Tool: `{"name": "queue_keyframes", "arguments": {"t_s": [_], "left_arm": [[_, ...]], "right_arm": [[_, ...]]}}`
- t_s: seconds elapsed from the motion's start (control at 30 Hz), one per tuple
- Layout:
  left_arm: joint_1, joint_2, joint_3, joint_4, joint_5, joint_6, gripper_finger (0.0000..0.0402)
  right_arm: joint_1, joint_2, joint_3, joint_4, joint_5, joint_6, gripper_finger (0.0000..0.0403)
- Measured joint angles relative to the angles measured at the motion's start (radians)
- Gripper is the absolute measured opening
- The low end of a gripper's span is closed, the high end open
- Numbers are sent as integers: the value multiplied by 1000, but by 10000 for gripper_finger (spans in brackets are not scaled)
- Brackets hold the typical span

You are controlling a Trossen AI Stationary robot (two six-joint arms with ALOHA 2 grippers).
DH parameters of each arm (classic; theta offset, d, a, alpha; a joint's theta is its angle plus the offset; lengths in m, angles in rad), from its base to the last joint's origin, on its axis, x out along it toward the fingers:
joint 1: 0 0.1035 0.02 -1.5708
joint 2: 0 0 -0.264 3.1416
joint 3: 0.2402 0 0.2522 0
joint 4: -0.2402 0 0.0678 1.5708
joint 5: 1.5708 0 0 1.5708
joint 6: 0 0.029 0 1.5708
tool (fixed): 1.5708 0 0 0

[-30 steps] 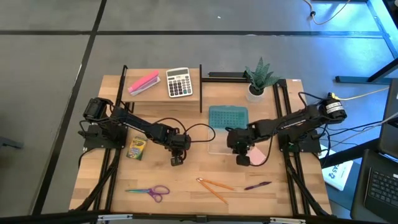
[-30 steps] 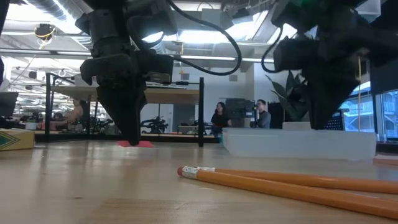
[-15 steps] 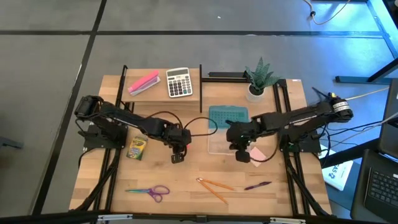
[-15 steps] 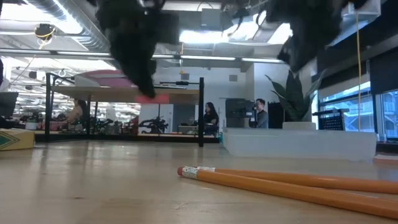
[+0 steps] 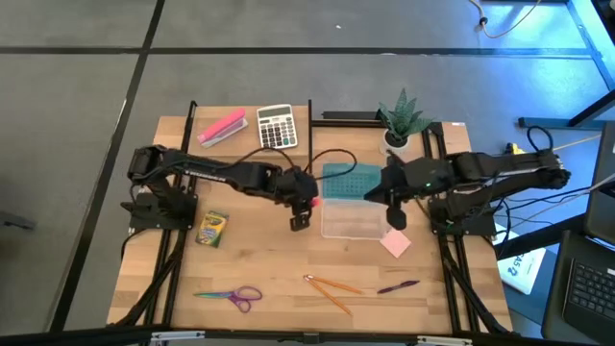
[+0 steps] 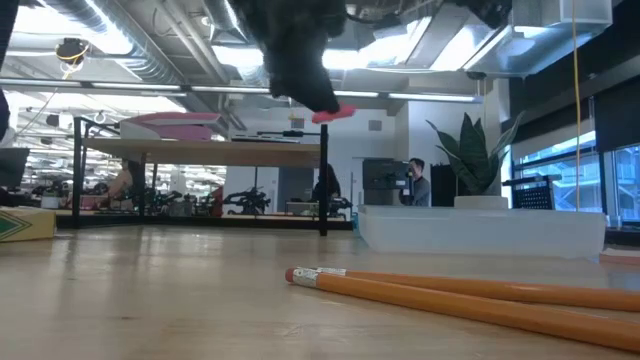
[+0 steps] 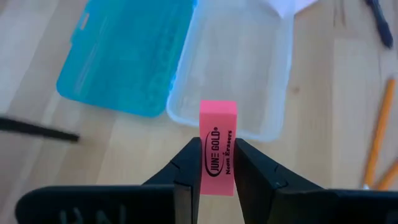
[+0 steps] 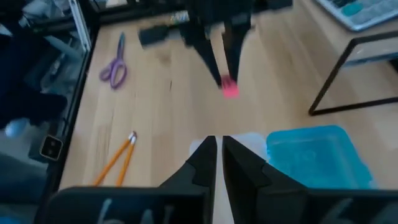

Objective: Pack school essentials
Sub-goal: Put the eraser into the supply box

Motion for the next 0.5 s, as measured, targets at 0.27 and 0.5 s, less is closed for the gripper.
{"name": "queue_keyframes", "arguments": {"t_s": [0.27, 0.5], "left_arm": [[21, 119, 3, 203, 27, 41, 64], [21, 217, 3, 343, 27, 89, 65]], "right_arm": [[0, -43, 0, -66, 65, 0, 30], [0, -36, -1, -88, 74, -3, 30]]}}
